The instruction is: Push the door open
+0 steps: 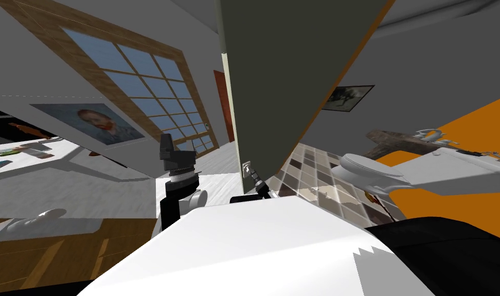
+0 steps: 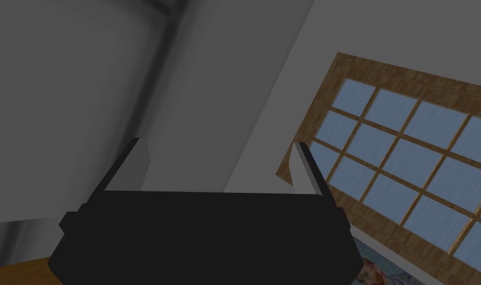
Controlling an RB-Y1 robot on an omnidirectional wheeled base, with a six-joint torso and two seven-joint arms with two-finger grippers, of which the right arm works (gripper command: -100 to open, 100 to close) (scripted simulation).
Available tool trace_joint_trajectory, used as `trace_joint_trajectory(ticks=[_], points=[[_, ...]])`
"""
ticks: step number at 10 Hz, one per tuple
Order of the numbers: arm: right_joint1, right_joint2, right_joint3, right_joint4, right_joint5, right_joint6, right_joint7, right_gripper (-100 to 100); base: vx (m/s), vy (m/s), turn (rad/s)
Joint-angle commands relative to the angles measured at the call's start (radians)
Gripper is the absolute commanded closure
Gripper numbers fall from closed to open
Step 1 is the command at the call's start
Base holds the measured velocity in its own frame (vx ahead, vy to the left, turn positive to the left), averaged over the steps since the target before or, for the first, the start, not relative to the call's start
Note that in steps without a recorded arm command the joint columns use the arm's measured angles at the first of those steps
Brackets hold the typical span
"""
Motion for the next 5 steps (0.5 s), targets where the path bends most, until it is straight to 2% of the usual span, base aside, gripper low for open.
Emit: trace_joint_trajectory(ticks=[1,5], points=[[-0.014,-0.002,-0.030,0.001,-0.010,0.011,0.000,100,0.087,0.101,-0.035],[-0.035,0.023,-0.084,0.017,-0.030,0.018,0.014,100,0.110,0.160,-0.100]])
